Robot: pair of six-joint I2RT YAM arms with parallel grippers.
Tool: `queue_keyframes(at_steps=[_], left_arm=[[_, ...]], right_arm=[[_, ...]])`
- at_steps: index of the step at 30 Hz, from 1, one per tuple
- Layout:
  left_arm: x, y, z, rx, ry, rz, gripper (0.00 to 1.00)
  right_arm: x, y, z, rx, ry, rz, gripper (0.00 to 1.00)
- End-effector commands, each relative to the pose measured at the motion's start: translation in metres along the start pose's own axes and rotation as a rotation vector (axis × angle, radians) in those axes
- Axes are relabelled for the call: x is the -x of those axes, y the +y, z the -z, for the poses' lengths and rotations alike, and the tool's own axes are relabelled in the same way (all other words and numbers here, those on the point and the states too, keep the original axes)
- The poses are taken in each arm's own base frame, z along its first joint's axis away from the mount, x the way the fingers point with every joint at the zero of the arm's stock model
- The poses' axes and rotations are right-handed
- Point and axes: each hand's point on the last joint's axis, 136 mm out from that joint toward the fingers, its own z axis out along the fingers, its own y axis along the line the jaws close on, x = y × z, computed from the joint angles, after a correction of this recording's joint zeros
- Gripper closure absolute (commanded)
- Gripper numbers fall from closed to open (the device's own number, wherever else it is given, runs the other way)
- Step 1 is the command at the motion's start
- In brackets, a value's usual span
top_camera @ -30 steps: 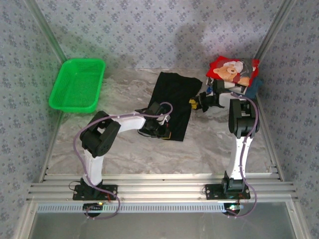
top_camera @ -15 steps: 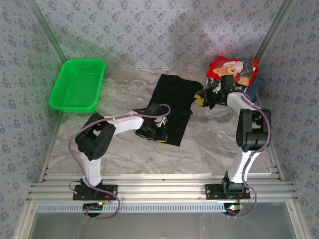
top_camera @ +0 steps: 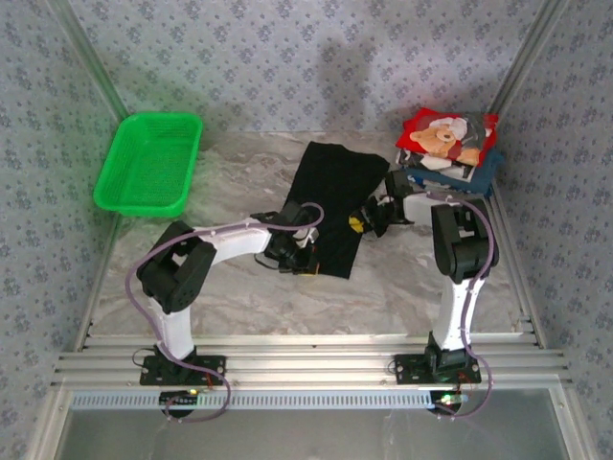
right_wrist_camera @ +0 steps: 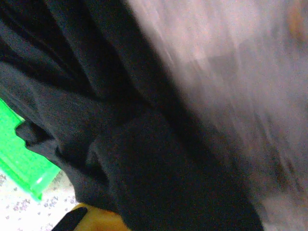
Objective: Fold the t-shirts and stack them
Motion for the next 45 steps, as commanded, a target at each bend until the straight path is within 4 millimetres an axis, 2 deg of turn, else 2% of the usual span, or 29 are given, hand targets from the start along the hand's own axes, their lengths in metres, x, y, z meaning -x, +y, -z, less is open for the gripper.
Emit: queue_keyframes(at_steps=[1, 5, 8, 10, 12, 14, 16, 19, 20, 21, 24, 25, 27, 31, 40, 45], left_arm=[[-0.009, 0.013, -0.009, 0.032, 0.013, 0.011, 0.99], [-0.014, 0.019, -0.019, 0.032, 0.031, 0.019, 0.99], [-0.012, 0.012, -0.012, 0.011, 0.021, 0.013, 1.0], [-0.008, -0.002, 0.005, -0.031, -0.015, 0.015, 1.0], [-0.003, -0.019, 0.033, -0.083, -0.08, 0.011, 0.97], [0.003, -0.03, 0.065, -0.12, -0.155, 0.007, 0.82], [0.011, -0.028, 0.095, -0.148, -0.227, 0.039, 0.61], [0.023, -0.002, 0.125, -0.187, -0.318, 0.153, 0.45], [0.027, 0.007, 0.131, -0.196, -0.34, 0.179, 0.42], [0.029, 0.018, 0.134, -0.201, -0.352, 0.207, 0.4], [0.042, 0.039, 0.138, -0.275, -0.386, 0.287, 0.37], [0.046, 0.047, 0.138, -0.305, -0.404, 0.318, 0.36], [0.052, 0.057, 0.136, -0.342, -0.423, 0.356, 0.34], [0.061, 0.059, 0.13, -0.368, -0.426, 0.353, 0.33], [0.058, 0.061, 0.099, -0.364, -0.348, 0.387, 0.35], [0.063, 0.056, 0.078, -0.364, -0.323, 0.394, 0.35]], right_arm=[[0.031, 0.025, 0.004, 0.012, -0.073, 0.062, 0.82], [0.048, 0.036, 0.0, 0.028, -0.072, 0.077, 0.77], [0.045, 0.058, 0.008, 0.078, -0.065, 0.123, 0.71], [0.032, 0.068, 0.022, 0.081, -0.062, 0.169, 0.68], [0.015, 0.072, 0.037, 0.063, -0.051, 0.214, 0.65], [-0.002, 0.067, 0.054, 0.03, -0.057, 0.248, 0.62], [-0.018, 0.051, 0.067, -0.006, -0.054, 0.258, 0.59], [-0.042, 0.023, 0.078, -0.057, -0.037, 0.262, 0.56], [-0.047, 0.017, 0.08, -0.064, -0.035, 0.26, 0.55], [-0.056, 0.003, 0.078, -0.086, -0.016, 0.255, 0.54], [-0.074, -0.02, 0.077, -0.125, 0.009, 0.283, 0.46], [-0.078, -0.025, 0.077, -0.132, 0.005, 0.302, 0.41], [-0.083, -0.036, 0.078, -0.167, -0.007, 0.327, 0.38], [-0.085, -0.058, 0.072, -0.213, -0.001, 0.323, 0.38], [-0.084, -0.07, 0.049, -0.221, 0.025, 0.297, 0.39], [-0.079, -0.068, 0.038, -0.22, 0.028, 0.292, 0.4]])
